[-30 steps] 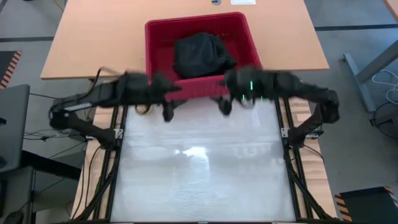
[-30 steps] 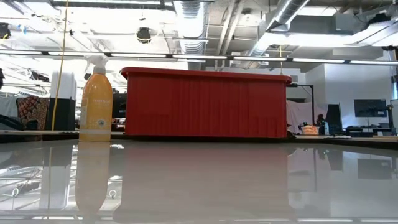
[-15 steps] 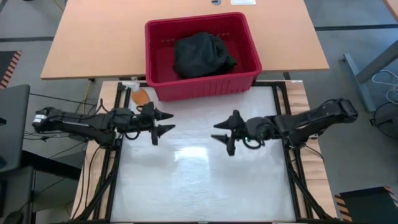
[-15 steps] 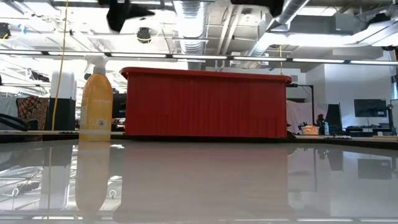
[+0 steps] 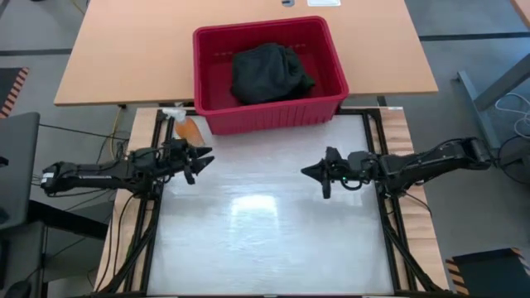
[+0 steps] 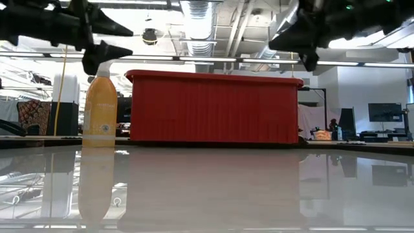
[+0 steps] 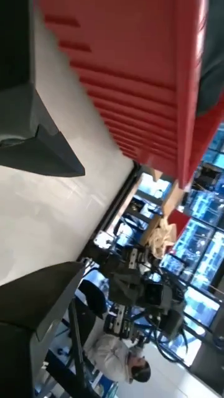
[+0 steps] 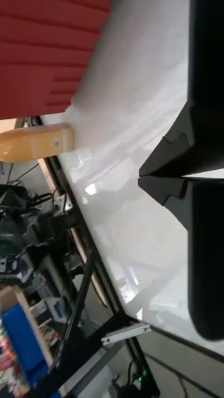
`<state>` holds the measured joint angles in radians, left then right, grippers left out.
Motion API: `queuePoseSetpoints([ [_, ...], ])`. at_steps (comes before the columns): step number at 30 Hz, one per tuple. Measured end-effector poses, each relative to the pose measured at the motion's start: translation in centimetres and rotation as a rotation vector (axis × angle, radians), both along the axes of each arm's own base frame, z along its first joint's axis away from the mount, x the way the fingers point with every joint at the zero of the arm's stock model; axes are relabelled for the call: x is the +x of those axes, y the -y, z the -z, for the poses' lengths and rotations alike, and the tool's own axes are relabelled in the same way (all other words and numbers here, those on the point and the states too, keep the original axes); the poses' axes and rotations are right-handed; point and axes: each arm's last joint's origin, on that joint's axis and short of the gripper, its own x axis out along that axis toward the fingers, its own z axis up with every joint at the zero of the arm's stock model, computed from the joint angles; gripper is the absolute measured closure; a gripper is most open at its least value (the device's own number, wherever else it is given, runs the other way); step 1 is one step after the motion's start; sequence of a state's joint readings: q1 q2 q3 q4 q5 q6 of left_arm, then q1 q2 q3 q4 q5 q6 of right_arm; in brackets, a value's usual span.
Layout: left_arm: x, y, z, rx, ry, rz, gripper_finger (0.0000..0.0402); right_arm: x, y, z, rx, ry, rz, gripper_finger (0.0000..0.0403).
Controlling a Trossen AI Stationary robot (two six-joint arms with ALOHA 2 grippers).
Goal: Fold laundry
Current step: Return to Home Position
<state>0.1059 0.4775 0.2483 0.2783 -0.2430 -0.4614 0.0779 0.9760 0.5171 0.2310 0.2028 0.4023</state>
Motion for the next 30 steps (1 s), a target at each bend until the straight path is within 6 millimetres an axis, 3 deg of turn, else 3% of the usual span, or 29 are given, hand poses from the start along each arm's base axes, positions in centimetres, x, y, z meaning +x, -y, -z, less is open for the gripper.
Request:
queuePoseSetpoints([
  [12,-3.2,0.3,3.1,-0.01,0.087,-0.029,0.0278,-5.1,1.0,4.2,0.016,0.012,0.01,0.0387],
  [18,-3.5,0.3,5.1,-0.033,0.112,-0.017,0.0326,-6.9,1.8,5.9,0.02,0.057,0.025,0.0372],
  [30,-3.4,0.6,6.0,-0.019,-0.006,0.072,0.0399,-8.8,3.3,7.2,0.012,0.142,0.031,0.0378],
])
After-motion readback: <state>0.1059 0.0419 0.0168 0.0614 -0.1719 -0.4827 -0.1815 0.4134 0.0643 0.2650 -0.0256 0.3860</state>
